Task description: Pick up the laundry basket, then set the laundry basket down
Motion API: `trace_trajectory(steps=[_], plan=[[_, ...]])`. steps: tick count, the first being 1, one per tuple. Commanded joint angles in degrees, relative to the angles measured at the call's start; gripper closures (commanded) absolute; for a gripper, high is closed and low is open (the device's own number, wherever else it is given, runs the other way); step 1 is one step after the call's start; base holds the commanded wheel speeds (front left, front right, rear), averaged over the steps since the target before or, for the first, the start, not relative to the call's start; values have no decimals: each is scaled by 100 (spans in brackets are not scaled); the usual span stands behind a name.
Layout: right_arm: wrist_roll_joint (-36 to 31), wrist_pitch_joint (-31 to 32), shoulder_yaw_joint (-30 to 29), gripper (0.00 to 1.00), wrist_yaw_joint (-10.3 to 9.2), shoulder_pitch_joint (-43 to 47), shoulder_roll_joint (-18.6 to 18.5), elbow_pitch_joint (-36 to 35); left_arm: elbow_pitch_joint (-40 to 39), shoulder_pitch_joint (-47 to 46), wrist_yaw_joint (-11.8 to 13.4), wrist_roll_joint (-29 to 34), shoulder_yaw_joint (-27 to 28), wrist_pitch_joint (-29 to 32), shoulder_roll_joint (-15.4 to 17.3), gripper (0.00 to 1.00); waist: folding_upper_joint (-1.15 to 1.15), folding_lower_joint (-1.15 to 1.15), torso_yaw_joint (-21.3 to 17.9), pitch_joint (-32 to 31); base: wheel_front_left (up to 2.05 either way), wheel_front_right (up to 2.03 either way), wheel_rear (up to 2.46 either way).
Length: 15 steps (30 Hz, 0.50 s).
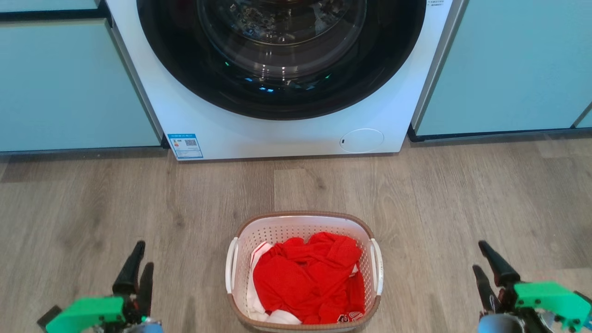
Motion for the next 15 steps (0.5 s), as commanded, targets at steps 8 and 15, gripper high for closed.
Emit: trace_trajectory(steps=[8, 15], plan=[[-177, -159, 25, 0, 3, -147, -21, -215, -121, -234, -5, 99, -66, -159, 30, 0, 0, 0, -4, -16, 0, 0, 0], [-396, -293, 19, 0, 5, -171, -26, -273, -137, -300, -8, 289, -98, -294, 33, 0, 0, 0, -2, -33, 0, 0, 0]])
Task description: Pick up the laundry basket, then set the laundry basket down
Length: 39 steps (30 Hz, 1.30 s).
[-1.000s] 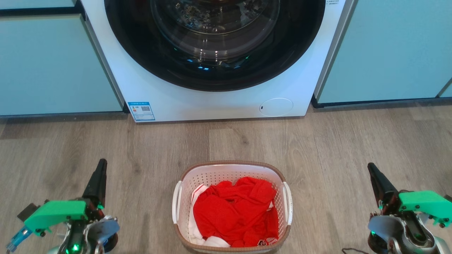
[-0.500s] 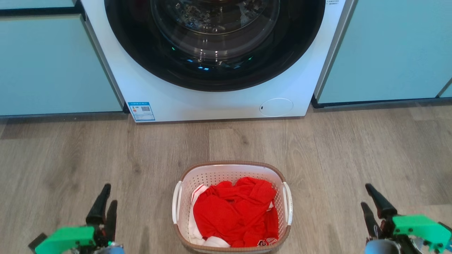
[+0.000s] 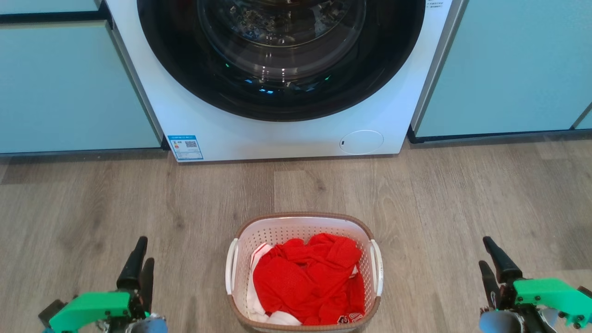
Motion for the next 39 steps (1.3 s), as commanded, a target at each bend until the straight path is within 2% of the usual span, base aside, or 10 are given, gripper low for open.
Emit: trace_trajectory(steps=[1, 12, 23, 29, 39], plan=[[-110, -74, 9, 0, 12, -255, -27, -210, -210, -334, -8, 118, 51, -63, 59, 0, 0, 0, 1, -4, 0, 0, 0], [-704, -258, -172, 0, 14, -362, -34, -311, -412, -417, -12, 646, 159, -248, 63, 0, 0, 0, 16, -33, 0, 0, 0], [-1928, -426, -91, 0, 16, -478, -41, -711, -736, -519, -8, 1366, 232, -416, 67, 0, 0, 0, 44, -21, 0, 0, 0], [-2808, -527, 40, 0, 17, -601, -45, -983, -973, -584, 113, 1821, 214, -517, 69, 0, 0, 0, 65, -13, 0, 0, 0], [-4102, -694, 423, 0, 19, -778, -56, -1355, -1456, -636, 463, 2844, -52, -684, 72, 0, 0, 0, 106, -11, 0, 0, 0]])
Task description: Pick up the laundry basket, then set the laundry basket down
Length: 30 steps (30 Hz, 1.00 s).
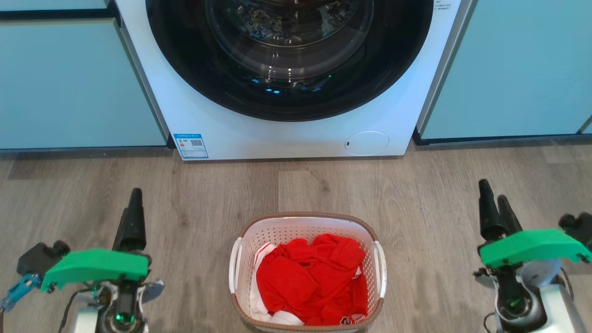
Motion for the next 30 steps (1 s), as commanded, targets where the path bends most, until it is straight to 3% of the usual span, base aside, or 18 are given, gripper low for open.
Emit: trace_trajectory(steps=[1, 10, 18, 30], plan=[[-304, -100, 137, 0, 20, -407, -66, -305, -298, -372, 79, 264, 6, -83, 74, 0, 0, -1, 5, -3, 0, 0, 0], [-1356, -252, 597, 0, 22, -525, -230, -525, -509, -453, 371, 1586, -538, -234, 77, 0, 0, -1, 18, -26, 0, 0, 0], [-2162, -386, 891, 0, 23, -594, -282, -620, -665, -589, 1029, 2772, -1096, -369, 108, 0, 0, -1, 9, -51, 0, 0, 0], [-3267, -571, 1120, 0, 26, -602, -312, -690, -549, -869, 2204, 3823, -2335, -553, 630, 0, 0, -1, 2, -143, 0, 0, 0]])
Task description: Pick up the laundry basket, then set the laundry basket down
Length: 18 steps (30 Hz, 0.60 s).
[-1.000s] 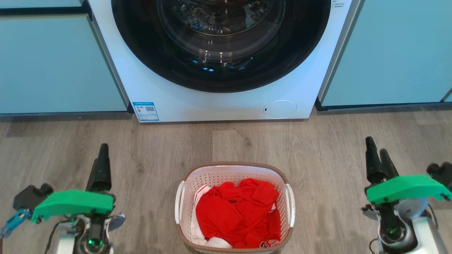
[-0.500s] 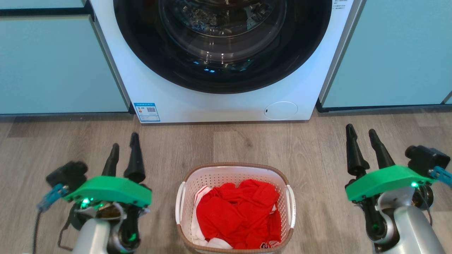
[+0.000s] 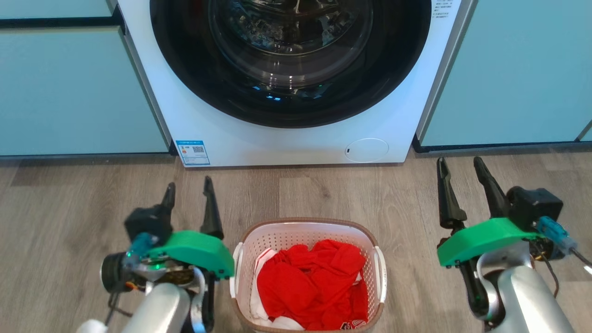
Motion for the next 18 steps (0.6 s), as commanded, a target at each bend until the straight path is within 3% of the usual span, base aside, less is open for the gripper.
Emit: trace_trajectory(steps=[1, 7, 9, 14, 18], plan=[[-202, -84, 120, 0, 26, -326, -89, -243, -148, -413, 117, 208, 6, -71, 141, 0, 0, 0, 2, -7, 0, 0, 0], [-619, -185, 110, 0, 27, -286, -37, -198, -2, -636, 615, 532, -686, -172, 380, 0, 0, 0, 12, -38, 0, 0, 0], [-747, -219, 92, 0, 28, -265, -8, -134, 104, -684, 670, 562, -869, -206, 420, 0, 0, 0, 15, -46, 0, 0, 0], [-1064, -303, 119, 0, 29, -252, 32, 55, 366, -769, 576, 544, -1087, -290, 403, 0, 0, 0, 25, -46, 0, 0, 0], [-1099, -370, 238, 0, 29, -265, 43, 344, 594, -713, 197, 326, -949, -358, 255, 0, 0, 0, 27, -54, 0, 0, 0]])
